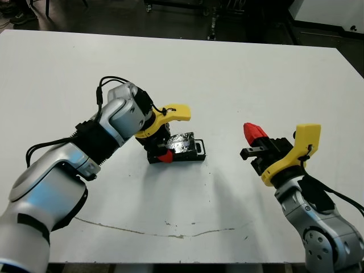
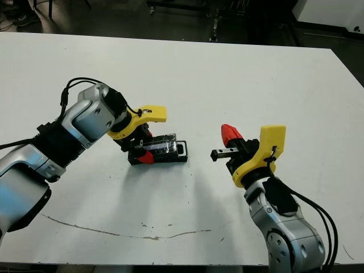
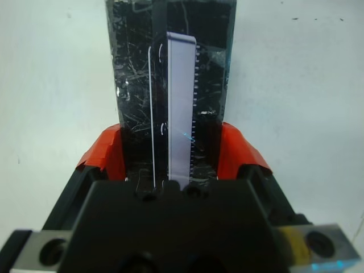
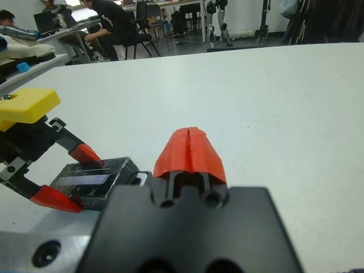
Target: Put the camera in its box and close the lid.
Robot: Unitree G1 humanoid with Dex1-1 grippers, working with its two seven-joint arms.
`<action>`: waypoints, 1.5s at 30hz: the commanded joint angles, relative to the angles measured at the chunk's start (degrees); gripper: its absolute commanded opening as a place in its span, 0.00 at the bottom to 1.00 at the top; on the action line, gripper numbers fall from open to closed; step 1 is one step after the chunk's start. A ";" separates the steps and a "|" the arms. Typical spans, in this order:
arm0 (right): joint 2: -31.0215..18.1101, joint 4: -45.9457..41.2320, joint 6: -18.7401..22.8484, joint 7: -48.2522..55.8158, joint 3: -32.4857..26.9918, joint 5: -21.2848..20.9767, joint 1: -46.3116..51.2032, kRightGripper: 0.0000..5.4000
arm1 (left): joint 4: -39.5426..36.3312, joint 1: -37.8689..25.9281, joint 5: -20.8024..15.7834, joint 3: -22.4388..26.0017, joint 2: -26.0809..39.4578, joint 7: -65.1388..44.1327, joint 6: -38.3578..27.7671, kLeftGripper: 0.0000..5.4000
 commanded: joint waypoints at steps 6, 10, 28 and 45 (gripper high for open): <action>-1.30 0.08 0.79 0.33 -0.63 0.34 0.00 0.00 | 3.81 -0.87 -1.03 -0.33 -5.93 1.61 -0.74 0.59; -1.62 -0.38 1.80 -0.31 -0.81 0.67 -0.25 0.00 | 6.83 -1.52 -1.13 -0.08 -7.58 1.75 -2.04 0.59; -1.70 -1.09 2.65 -0.80 -1.01 1.37 0.18 0.00 | 10.21 -1.29 -0.18 -0.34 -10.11 2.32 -7.13 0.59; -1.43 -0.54 1.15 -0.19 -0.84 1.52 0.77 0.00 | 9.21 2.67 2.63 -2.02 -6.56 2.77 -22.77 0.76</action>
